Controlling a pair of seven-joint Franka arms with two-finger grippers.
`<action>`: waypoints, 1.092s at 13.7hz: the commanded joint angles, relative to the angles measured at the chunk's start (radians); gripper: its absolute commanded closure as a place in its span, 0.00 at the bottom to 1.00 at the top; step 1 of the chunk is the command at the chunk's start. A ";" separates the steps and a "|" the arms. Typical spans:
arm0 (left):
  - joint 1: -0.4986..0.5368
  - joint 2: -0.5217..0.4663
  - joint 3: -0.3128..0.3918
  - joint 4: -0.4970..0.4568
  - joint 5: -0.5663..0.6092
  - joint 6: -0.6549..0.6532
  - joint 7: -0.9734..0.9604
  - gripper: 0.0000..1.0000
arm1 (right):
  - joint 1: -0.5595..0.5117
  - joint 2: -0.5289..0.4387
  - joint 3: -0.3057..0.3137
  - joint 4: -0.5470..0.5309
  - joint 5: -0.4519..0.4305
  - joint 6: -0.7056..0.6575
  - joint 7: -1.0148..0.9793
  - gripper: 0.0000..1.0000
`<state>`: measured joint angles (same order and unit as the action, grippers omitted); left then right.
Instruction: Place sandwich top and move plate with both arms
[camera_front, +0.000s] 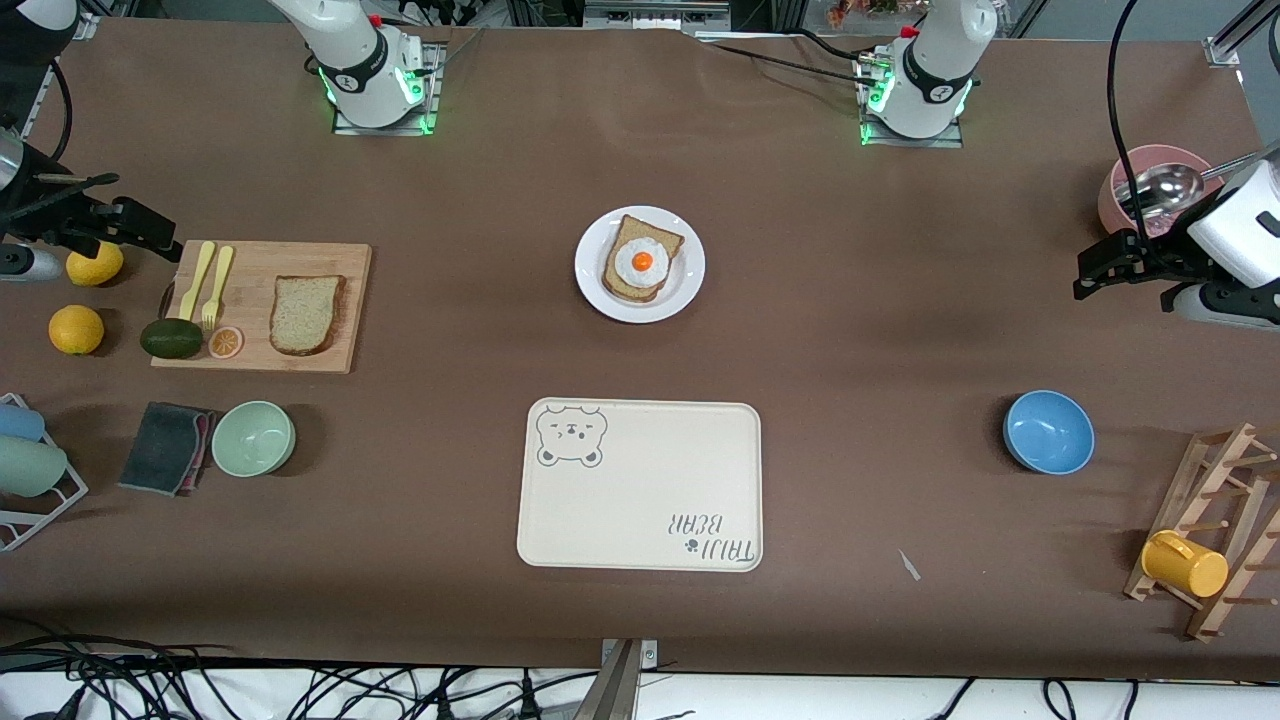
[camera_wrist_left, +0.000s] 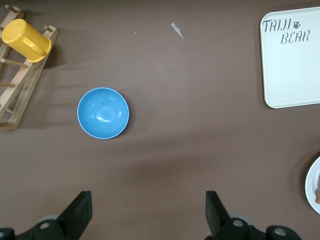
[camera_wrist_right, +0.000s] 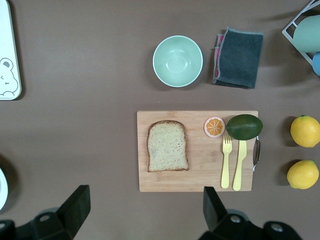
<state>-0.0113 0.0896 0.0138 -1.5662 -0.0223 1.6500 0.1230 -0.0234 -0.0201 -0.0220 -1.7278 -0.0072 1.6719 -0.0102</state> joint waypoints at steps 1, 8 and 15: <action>-0.002 0.001 -0.003 0.015 0.021 -0.006 -0.017 0.00 | 0.008 -0.012 -0.004 -0.006 0.004 -0.001 0.006 0.00; 0.001 0.001 0.000 0.015 0.021 -0.006 -0.003 0.00 | 0.008 -0.012 -0.006 -0.006 0.004 -0.003 0.001 0.00; 0.010 0.002 0.002 0.014 0.019 -0.007 -0.005 0.00 | 0.008 -0.011 -0.006 -0.006 0.003 -0.004 0.001 0.00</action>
<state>-0.0039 0.0896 0.0149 -1.5661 -0.0223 1.6500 0.1224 -0.0233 -0.0201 -0.0220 -1.7278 -0.0072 1.6719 -0.0102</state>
